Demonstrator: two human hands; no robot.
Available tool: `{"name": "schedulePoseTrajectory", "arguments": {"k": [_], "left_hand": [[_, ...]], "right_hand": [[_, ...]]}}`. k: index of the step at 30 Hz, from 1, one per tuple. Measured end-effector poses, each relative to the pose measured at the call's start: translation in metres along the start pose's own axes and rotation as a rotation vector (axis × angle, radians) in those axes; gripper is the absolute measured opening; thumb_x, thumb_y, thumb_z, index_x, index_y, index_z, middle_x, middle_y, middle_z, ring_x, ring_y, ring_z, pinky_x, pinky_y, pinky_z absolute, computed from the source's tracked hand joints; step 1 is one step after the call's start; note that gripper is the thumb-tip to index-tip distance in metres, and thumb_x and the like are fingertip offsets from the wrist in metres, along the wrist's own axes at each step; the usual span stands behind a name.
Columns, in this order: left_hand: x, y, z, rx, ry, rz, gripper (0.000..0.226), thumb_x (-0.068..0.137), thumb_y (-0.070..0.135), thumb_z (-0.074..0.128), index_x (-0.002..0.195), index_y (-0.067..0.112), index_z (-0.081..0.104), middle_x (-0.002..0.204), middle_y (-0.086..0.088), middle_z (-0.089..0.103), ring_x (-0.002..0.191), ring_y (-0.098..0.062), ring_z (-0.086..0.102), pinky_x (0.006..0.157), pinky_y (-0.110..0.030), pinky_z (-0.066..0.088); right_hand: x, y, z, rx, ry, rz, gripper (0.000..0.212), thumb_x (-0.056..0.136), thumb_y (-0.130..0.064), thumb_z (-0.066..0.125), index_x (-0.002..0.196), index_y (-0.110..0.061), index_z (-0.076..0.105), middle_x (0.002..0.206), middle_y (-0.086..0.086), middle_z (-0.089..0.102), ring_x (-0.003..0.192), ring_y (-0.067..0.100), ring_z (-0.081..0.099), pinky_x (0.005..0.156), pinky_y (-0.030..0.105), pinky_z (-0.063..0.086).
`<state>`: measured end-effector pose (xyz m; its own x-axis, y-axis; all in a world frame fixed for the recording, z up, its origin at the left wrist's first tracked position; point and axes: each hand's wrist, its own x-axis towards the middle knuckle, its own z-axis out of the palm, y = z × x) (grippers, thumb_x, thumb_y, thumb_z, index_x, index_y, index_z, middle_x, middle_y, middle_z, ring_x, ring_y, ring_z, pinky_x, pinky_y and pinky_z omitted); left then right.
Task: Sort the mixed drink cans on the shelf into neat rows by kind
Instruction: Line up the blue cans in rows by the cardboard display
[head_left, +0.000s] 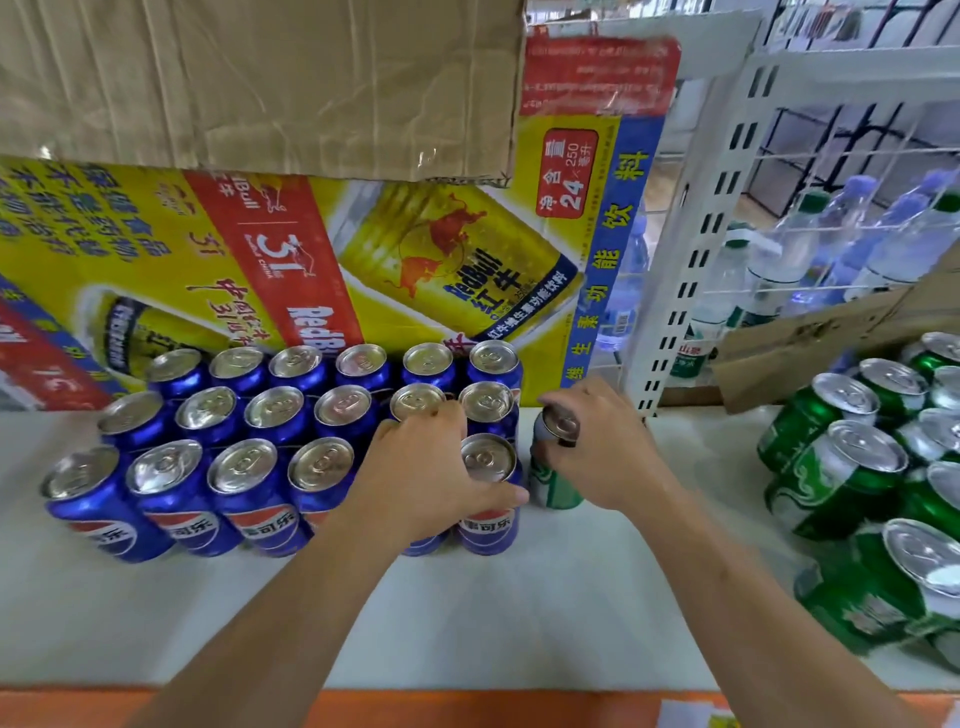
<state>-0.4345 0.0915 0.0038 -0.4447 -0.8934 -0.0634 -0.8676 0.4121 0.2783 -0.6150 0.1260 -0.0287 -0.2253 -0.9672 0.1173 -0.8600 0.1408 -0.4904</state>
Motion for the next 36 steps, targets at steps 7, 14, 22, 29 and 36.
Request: {"name": "schedulePoseTrajectory", "arguments": {"k": [7, 14, 22, 29, 36], "left_hand": [[0.002, -0.013, 0.000, 0.028, -0.022, 0.124, 0.062, 0.066, 0.074, 0.064, 0.107, 0.030, 0.049, 0.106, 0.012, 0.050, 0.099, -0.014, 0.046, 0.085, -0.031, 0.030], [0.006, -0.021, 0.002, -0.001, 0.020, 0.208, 0.060, 0.065, 0.069, 0.070, 0.112, 0.033, 0.058, 0.110, 0.013, 0.051, 0.109, -0.014, 0.046, 0.091, -0.033, 0.033], [0.017, -0.052, -0.016, -0.100, 0.091, 0.202, 0.058, 0.085, 0.063, 0.053, 0.131, 0.026, 0.057, 0.134, 0.007, 0.053, 0.122, -0.013, 0.047, 0.105, -0.033, 0.034], [0.018, -0.042, -0.004, 0.079, -0.067, 0.281, 0.077, 0.069, 0.077, 0.060, 0.130, 0.032, 0.053, 0.143, 0.006, 0.030, 0.137, -0.015, 0.018, 0.115, -0.042, 0.008], [0.024, -0.044, 0.004, -0.021, 0.006, 0.338, 0.062, 0.066, 0.072, 0.067, 0.113, 0.033, 0.059, 0.128, 0.009, 0.036, 0.128, -0.017, 0.027, 0.115, -0.041, 0.012]], "right_hand": [[0.000, 0.003, 0.004, 0.036, 0.003, 0.013, 0.049, 0.080, -0.024, 0.070, 0.127, -0.025, 0.059, 0.122, 0.002, 0.050, 0.112, 0.028, 0.048, 0.096, 0.033, 0.040], [0.019, -0.025, -0.006, 0.001, 0.142, -0.073, 0.033, 0.092, -0.034, 0.058, 0.117, -0.015, 0.066, 0.112, 0.007, 0.066, 0.104, 0.029, 0.058, 0.086, 0.036, 0.044], [0.066, -0.065, -0.011, -0.032, -0.190, 0.127, 0.028, 0.102, -0.029, 0.041, 0.097, -0.002, 0.047, 0.086, 0.011, 0.056, 0.073, 0.023, 0.053, 0.060, 0.031, 0.040], [0.085, -0.072, 0.000, 0.190, -0.298, 0.316, 0.024, 0.097, -0.020, 0.051, 0.082, -0.001, 0.049, 0.076, 0.009, 0.049, 0.071, 0.021, 0.049, 0.059, 0.032, 0.036], [0.092, -0.074, 0.002, 0.243, -0.341, 0.320, 0.024, 0.098, -0.026, 0.054, 0.098, -0.003, 0.048, 0.086, 0.009, 0.045, 0.074, 0.017, 0.042, 0.061, 0.031, 0.031]]}}
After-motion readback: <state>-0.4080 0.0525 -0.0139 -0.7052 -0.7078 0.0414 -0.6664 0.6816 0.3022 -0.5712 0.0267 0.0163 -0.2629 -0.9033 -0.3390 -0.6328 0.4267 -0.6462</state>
